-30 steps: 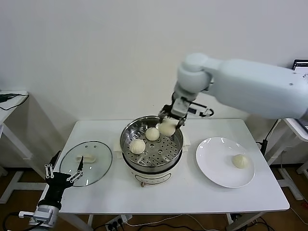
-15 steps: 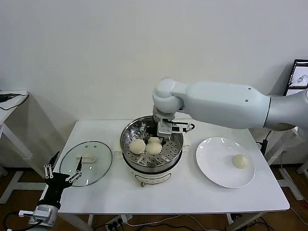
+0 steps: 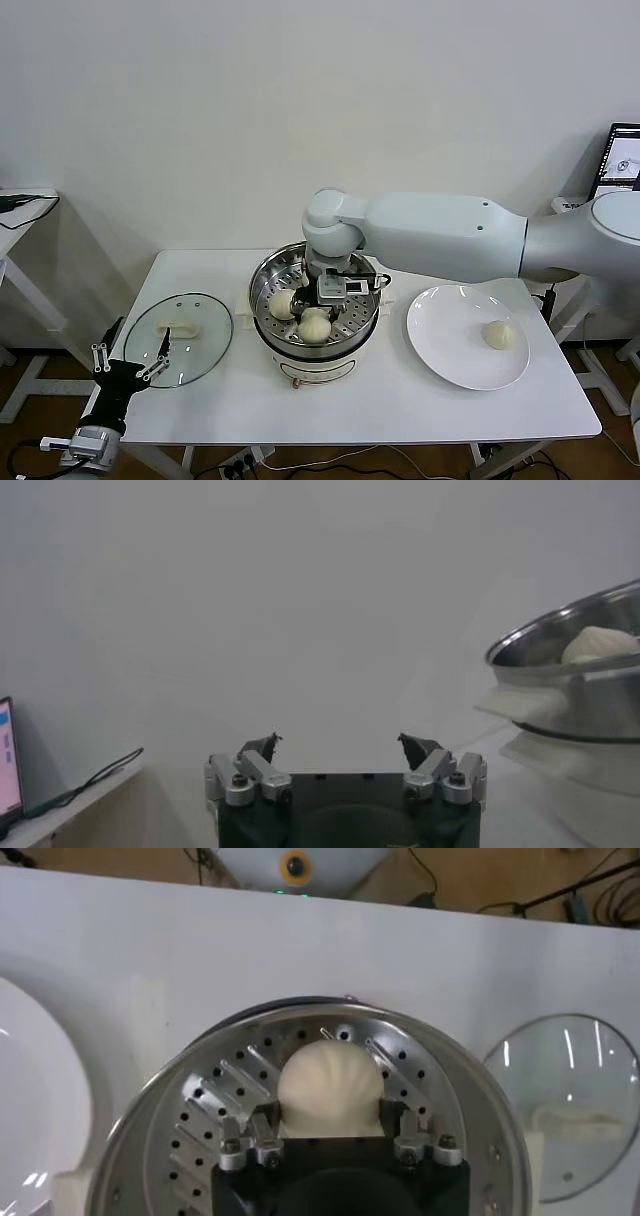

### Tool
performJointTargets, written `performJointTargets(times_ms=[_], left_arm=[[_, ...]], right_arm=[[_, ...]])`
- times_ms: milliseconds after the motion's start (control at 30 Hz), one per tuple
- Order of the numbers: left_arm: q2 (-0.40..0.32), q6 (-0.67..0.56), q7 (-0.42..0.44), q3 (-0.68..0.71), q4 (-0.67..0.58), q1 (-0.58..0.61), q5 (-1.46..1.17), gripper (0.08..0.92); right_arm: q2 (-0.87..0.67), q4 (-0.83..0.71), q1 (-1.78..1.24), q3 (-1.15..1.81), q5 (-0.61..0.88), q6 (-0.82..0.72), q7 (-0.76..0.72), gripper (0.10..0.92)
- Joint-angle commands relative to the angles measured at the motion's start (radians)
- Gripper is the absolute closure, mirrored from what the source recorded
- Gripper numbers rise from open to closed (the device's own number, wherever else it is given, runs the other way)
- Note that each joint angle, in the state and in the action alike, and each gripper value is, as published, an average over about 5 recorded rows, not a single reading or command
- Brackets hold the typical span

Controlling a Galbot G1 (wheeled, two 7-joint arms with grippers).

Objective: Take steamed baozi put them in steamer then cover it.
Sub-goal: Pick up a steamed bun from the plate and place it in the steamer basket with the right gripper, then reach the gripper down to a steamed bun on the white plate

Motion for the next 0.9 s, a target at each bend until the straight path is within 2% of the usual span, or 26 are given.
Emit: performJointTargets(times_ms=[33, 367, 567, 733, 900], left_arm=[[0.001, 0.001, 0.001, -0.002, 0.003, 0.0, -0.001, 0.177], [-0.001, 0.0, -0.001, -0.003, 0.0, -0.001, 0.002, 0.177], [-0.004, 0.004, -0.003, 0.002, -0.007, -0.003, 0.003, 0.177], [-0.007, 0.003, -0.004, 0.004, -0.015, 0.001, 0.004, 0.177], [-0.011, 0.006, -0.007, 0.013, -0.038, 0.006, 0.006, 0.177]], right_arm=[[0.024, -0.035, -0.035, 0.001, -0.011, 0.012, -0.008, 0.355], [0.023, -0.051, -0.053, 0.014, -0.007, 0.007, -0.013, 0.345], [0.002, -0.05, -0.036, 0.033, 0.021, -0.005, -0.012, 0.228], [-0.077, -0.051, 0.065, 0.058, 0.095, -0.04, -0.026, 0.203], [-0.217, -0.047, 0.173, 0.077, 0.234, -0.127, -0.089, 0.203]])
